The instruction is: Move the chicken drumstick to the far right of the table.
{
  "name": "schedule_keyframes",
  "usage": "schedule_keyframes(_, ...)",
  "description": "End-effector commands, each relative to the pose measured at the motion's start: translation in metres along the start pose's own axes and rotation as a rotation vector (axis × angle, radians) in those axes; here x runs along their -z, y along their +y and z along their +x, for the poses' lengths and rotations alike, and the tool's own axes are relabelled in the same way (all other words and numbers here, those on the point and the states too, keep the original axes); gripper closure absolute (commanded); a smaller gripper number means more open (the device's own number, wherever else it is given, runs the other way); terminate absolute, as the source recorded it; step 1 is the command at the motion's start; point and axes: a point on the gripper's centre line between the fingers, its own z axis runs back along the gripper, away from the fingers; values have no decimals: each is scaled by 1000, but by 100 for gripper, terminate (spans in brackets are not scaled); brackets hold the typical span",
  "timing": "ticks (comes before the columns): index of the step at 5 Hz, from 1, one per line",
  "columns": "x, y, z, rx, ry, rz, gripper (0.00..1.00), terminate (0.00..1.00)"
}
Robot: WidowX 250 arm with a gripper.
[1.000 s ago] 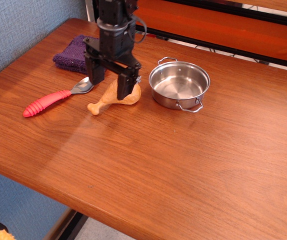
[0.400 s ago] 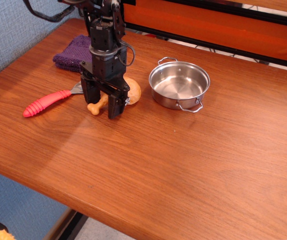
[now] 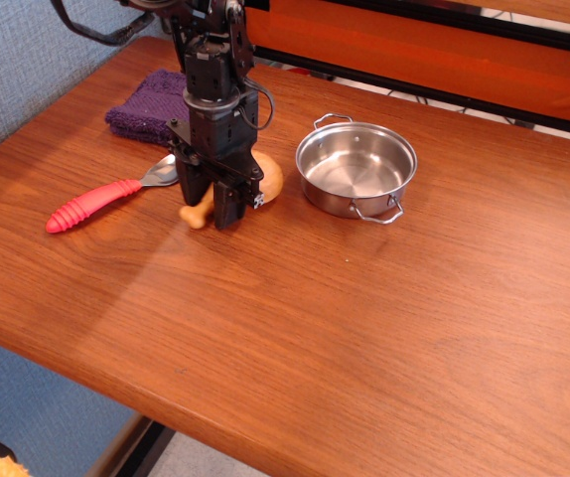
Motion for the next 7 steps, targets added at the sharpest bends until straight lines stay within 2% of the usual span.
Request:
schedule_keyframes(1,-25,2,-7,-27,-23,13,100,0)
schedule_keyframes(2,-55,1,-9,-97,-67,39,100,0)
schedule_keyframes(3,-77,-14,-6,-162,-100,73,100,0)
schedule_keyframes(4,-84,-47,-5,-199,-139,50,100,0)
schedule_keyframes(5,-80,-95,1,-194,-146,-15,100,0)
schedule_keyframes(6,-67,-147,2,-128,-138,-52,100,0)
schedule_keyframes(7,-54,-198,1,-37,-112,-150,100,0)
